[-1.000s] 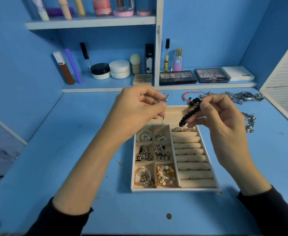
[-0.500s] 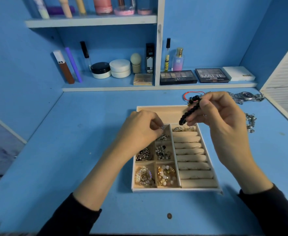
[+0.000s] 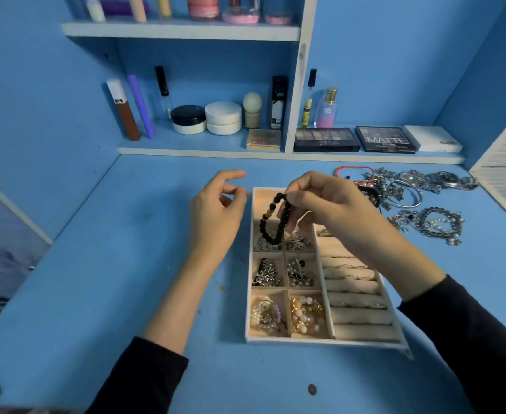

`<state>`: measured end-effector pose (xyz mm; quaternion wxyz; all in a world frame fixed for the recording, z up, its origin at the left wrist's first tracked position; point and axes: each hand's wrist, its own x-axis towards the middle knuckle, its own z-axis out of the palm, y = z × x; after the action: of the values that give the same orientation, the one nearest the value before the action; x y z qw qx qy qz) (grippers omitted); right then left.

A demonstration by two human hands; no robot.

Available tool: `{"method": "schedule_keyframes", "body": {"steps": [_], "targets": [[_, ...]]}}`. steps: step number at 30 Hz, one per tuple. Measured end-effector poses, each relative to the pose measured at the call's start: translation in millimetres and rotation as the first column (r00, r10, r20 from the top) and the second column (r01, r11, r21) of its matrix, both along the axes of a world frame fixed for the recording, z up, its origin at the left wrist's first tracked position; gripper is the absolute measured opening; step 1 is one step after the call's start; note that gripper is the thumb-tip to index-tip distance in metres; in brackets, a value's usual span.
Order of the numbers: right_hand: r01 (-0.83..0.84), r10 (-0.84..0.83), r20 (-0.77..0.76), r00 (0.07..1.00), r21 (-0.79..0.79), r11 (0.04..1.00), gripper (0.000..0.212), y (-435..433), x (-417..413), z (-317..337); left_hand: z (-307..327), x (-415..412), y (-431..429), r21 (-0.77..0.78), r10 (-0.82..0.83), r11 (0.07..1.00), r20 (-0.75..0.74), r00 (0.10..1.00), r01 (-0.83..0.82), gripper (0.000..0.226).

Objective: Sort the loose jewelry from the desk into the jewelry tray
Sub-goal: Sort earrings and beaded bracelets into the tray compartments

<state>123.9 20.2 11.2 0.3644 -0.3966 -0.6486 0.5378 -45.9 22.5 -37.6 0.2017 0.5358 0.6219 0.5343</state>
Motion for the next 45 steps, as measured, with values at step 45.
{"method": "schedule_keyframes", "body": {"steps": [45], "targets": [[-0.471, -0.133, 0.661, 0.739, 0.647, 0.6, 0.021, 8.8, -18.0, -34.2, -4.9, -7.7, 7.7, -0.07, -0.054, 0.996, 0.115, 0.992, 0.063, 0.016]]}}
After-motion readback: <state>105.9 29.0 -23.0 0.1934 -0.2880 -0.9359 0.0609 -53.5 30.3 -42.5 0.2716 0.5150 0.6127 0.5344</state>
